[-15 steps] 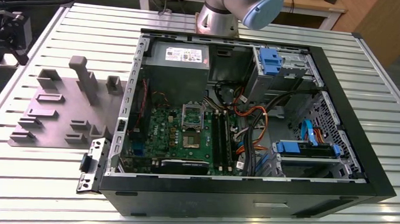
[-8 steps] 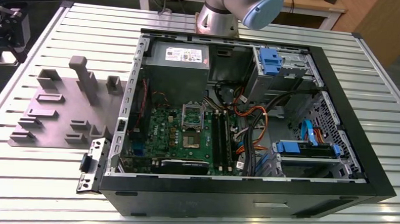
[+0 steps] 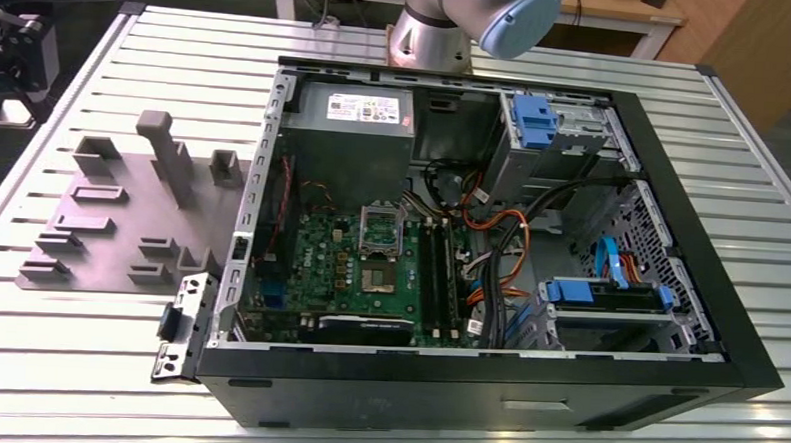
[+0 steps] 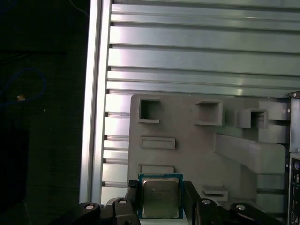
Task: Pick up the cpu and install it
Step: 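Pick up the cpu and move it towards the insertion slot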
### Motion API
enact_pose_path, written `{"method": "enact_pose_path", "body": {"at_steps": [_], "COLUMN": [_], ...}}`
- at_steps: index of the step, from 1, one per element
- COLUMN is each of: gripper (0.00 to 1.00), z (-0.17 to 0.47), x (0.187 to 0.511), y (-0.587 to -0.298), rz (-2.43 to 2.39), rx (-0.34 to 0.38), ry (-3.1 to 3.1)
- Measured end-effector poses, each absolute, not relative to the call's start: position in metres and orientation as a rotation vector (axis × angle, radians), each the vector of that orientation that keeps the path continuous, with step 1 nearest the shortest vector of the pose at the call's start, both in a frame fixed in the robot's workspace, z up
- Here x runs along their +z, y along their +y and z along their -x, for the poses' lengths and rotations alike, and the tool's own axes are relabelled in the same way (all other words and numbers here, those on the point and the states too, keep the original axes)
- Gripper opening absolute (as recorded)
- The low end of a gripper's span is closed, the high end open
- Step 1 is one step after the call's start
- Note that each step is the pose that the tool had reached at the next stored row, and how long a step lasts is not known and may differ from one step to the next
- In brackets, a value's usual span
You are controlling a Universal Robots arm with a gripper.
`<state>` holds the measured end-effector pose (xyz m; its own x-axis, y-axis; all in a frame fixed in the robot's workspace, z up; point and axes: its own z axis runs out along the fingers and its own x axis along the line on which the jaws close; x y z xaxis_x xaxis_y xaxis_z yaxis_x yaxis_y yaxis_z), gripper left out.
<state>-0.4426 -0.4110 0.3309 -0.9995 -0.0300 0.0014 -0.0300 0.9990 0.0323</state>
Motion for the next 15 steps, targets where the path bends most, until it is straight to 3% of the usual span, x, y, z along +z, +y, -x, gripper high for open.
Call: {"method": "enact_pose_path", "body": {"at_steps": [15], "gripper": [0.47], "z": [0.4423], "x": [0.3341], "y": [-0.4110], "rz": [-0.047], "rx": [-0.051], "ry": [-3.139]}}
